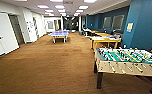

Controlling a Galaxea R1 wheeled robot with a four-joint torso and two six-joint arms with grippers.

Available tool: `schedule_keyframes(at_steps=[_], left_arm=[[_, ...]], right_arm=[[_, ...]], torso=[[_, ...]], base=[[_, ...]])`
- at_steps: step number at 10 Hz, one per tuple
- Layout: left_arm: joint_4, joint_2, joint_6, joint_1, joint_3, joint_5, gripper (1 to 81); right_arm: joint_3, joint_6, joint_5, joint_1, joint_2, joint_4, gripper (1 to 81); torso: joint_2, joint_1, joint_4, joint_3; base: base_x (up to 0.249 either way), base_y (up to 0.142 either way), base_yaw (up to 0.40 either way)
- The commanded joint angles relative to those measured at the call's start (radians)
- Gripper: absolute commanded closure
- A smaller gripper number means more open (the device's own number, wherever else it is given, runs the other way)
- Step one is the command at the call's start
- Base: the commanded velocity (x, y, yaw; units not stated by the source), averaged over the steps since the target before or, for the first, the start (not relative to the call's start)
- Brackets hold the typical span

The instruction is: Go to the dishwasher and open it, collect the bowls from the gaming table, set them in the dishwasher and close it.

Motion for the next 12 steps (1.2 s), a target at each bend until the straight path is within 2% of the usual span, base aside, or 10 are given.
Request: schedule_keyframes(at_steps=[1, 7, 12], left_arm=[[-0.004, 0.0, 0.005, -0.049, -0.001, 0.048, 1.0], [-0.007, -0.003, 0.005, -0.049, -0.001, 0.048, 1.0], [-0.007, -0.005, 0.005, -0.049, -0.001, 0.048, 1.0]], right_arm=[[0.002, -0.003, -0.052, 0.051, 0.004, -0.008, 1.0], [0.002, -0.003, -0.052, 0.048, 0.005, -0.008, 1.0], [0.002, -0.003, -0.05, 0.045, 0.005, -0.008, 1.0]], torso=[[0.0, 0.0, 0.0, 0.0], [0.0, -0.001, 0.0, 0.0], [-0.001, -0.003, 0.0, 0.0]], base=[[0.0, 0.0, 0.0], [0.0, 0.0, 0.0], [0.074, 0.0, 0.0]])
